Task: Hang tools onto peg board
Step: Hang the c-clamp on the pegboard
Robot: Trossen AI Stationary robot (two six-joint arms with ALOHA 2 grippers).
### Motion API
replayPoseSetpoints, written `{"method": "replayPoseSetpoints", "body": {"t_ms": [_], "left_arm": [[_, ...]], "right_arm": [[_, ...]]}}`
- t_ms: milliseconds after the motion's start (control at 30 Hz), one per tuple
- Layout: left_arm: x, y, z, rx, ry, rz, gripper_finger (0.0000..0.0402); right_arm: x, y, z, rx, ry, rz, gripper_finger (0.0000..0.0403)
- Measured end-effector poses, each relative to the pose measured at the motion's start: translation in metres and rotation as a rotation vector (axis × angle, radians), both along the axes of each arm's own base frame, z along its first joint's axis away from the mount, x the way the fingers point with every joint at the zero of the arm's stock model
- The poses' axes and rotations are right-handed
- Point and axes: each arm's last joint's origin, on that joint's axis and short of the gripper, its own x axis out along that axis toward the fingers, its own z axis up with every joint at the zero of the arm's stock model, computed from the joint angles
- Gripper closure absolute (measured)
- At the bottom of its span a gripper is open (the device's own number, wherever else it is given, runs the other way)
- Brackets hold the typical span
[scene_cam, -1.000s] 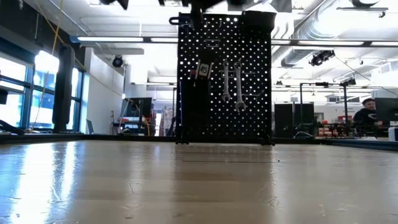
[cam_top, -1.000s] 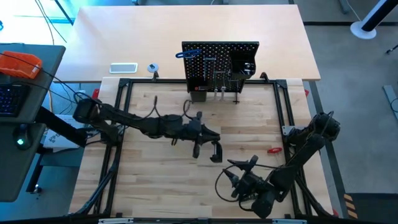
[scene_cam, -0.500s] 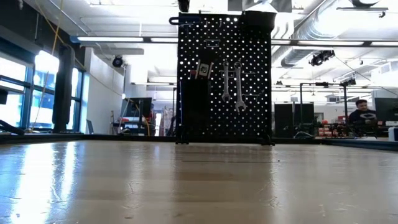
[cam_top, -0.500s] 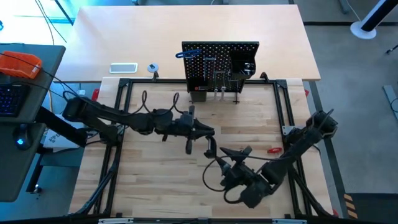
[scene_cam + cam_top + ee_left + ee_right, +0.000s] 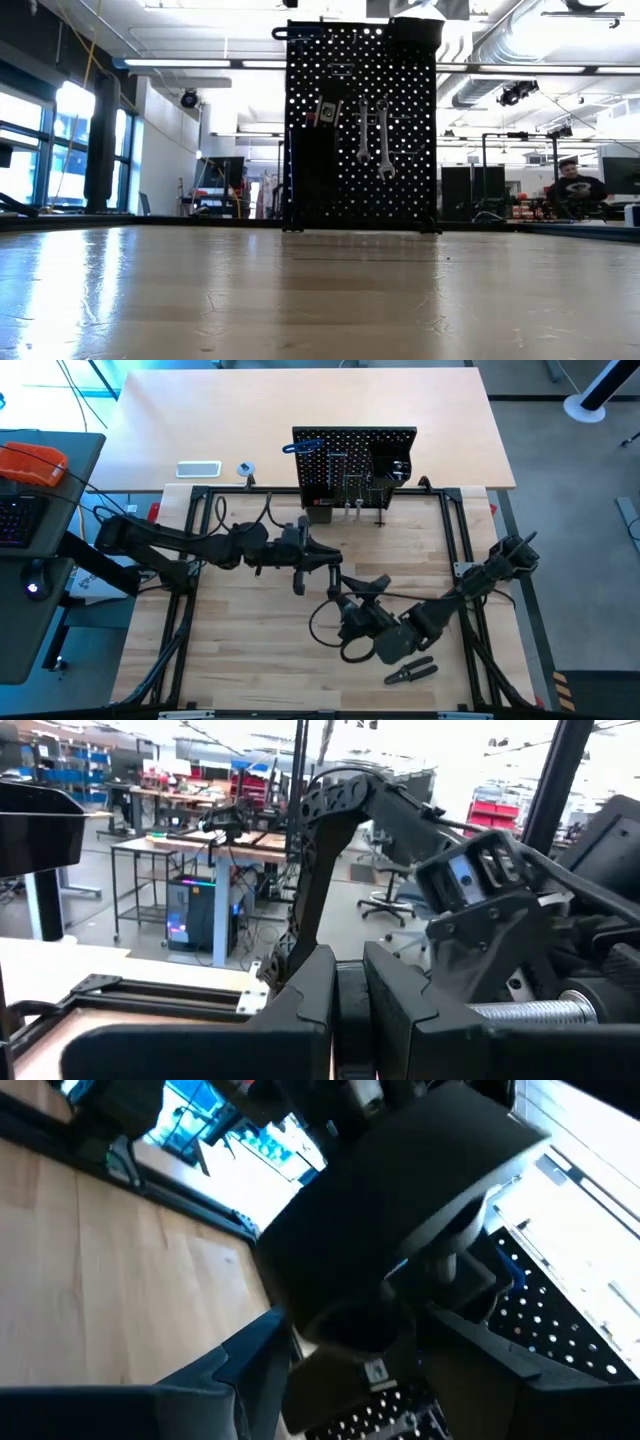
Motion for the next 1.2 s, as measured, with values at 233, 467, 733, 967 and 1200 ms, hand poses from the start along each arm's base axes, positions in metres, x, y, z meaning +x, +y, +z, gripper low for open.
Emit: {"method": "replayPoseSetpoints", "body": {"t_ms": [233, 467, 733, 967, 1200], "left_arm": [[-0.001, 0.0, 0.003, -0.008, -0.022, 0.018, 0.0377], [-0.001, -0.002, 0.002, -0.007, -0.027, 0.023, 0.0377], [-0.001, -0.006, 0.0, 0.014, -0.013, 0.012, 0.0377], [-0.002, -0.01, -0.001, 0.027, 0.002, -0.013, 0.0377], [-0.002, -0.013, -0.003, 0.03, 0.017, -0.026, 0.0377]], "right_arm": [[0.007, -0.007, 0.015, -0.006, -0.062, -0.021, 0.0192], [0.006, -0.005, 0.019, -0.034, -0.057, -0.05, 0.0197], [-0.001, 0.005, 0.019, -0.077, -0.018, -0.076, 0.0254], [-0.007, 0.012, 0.019, -0.098, 0.001, -0.092, 0.0297], [-0.007, 0.012, 0.02, -0.086, -0.013, -0.081, 0.031]]}}
